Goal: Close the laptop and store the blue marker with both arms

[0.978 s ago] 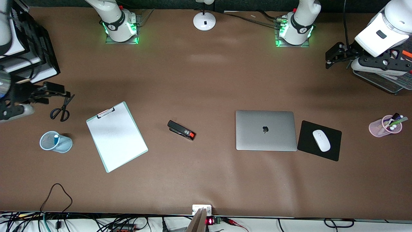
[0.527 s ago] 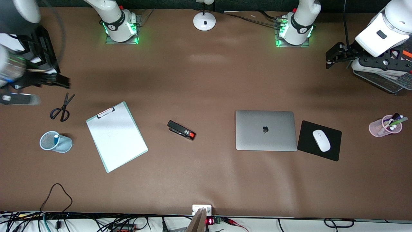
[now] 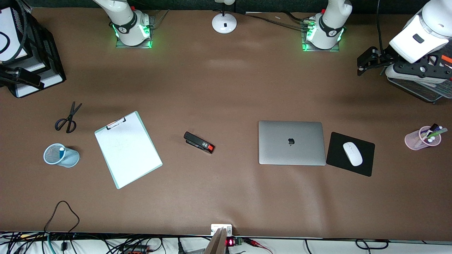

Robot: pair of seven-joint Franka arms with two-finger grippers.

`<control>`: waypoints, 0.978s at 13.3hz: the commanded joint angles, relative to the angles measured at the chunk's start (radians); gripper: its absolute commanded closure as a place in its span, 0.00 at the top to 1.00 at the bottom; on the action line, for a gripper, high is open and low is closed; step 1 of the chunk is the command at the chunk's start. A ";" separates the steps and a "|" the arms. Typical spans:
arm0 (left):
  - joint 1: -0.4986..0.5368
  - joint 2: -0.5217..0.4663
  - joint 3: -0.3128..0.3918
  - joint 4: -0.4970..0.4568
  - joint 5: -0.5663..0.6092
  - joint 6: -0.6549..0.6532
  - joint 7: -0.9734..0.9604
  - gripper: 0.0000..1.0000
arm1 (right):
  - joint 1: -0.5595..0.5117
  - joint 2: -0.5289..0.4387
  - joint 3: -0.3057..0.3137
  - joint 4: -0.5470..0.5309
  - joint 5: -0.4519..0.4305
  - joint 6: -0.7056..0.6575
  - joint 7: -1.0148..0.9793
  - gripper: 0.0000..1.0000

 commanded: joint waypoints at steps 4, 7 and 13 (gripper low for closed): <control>0.007 0.000 -0.001 -0.008 -0.009 0.013 0.010 1.00 | 0.005 -0.108 0.007 -0.129 0.001 0.070 -0.014 1.00; 0.007 0.000 -0.001 -0.008 -0.009 0.013 0.008 1.00 | 0.007 -0.114 0.007 -0.139 0.001 0.058 -0.014 1.00; 0.007 0.000 -0.001 -0.006 -0.009 0.013 0.010 1.00 | 0.008 -0.111 0.010 -0.133 0.002 0.040 -0.016 1.00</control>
